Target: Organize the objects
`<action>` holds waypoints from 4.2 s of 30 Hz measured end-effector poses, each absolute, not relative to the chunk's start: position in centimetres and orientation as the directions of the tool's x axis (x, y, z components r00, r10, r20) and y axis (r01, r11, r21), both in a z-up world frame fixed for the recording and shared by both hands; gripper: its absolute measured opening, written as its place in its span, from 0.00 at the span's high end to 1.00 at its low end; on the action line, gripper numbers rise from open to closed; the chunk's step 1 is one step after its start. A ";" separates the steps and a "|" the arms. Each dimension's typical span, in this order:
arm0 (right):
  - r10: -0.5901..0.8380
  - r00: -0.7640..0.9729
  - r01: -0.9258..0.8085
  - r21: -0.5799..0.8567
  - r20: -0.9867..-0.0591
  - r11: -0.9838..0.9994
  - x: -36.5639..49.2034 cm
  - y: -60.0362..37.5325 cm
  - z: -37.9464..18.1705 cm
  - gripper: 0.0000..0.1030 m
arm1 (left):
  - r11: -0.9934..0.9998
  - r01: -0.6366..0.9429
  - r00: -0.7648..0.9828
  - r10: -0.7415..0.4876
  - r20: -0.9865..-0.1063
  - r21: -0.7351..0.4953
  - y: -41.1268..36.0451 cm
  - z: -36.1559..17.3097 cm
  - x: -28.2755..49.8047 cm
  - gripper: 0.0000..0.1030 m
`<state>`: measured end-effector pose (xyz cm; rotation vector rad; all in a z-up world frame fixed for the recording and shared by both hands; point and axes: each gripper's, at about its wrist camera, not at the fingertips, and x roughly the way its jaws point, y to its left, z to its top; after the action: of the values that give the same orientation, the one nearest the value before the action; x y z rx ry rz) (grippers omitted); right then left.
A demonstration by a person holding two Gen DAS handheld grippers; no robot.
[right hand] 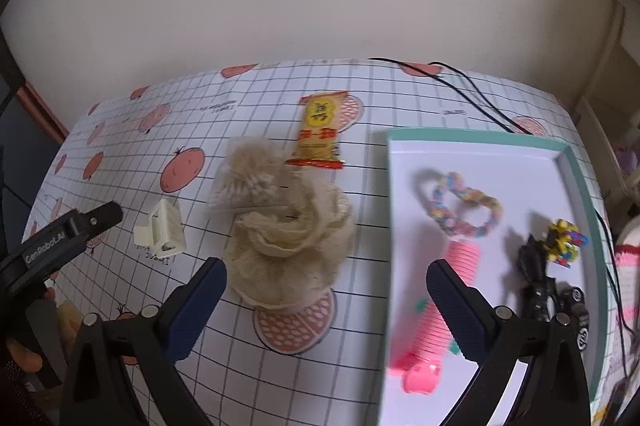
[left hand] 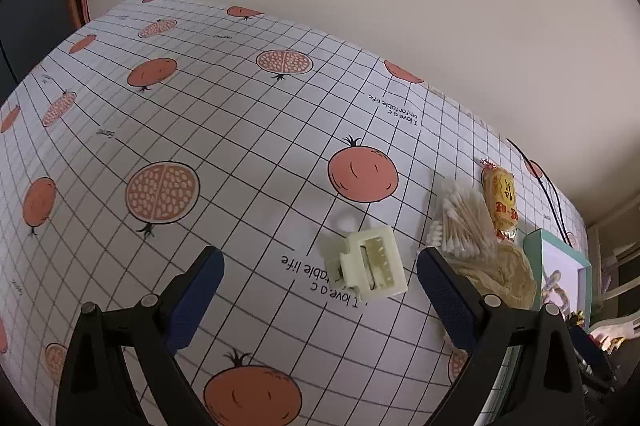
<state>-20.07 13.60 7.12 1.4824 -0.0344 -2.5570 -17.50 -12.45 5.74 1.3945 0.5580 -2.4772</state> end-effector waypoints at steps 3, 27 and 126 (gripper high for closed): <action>-0.174 -0.479 0.160 0.109 -0.861 -0.981 -20.4 12.7 6.5 0.02 | -0.903 0.372 -0.513 -0.005 -0.859 -0.217 -12.2 5.1 -18.1 0.06; -0.162 -0.418 0.140 0.113 -0.894 -0.984 -21.8 11.6 1.4 0.35 | -0.939 0.284 -0.461 0.046 -0.886 -0.196 -9.7 0.9 -20.8 0.06; -0.135 -0.650 -0.054 0.223 -0.748 -0.973 -18.5 27.5 12.6 0.90 | -0.989 -0.030 -0.599 0.132 -0.790 -0.143 7.0 11.2 -20.8 0.49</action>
<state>-18.51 27.54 12.63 1.2935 -0.3503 -2.7918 -20.81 6.96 11.21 1.4410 0.1853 -2.8872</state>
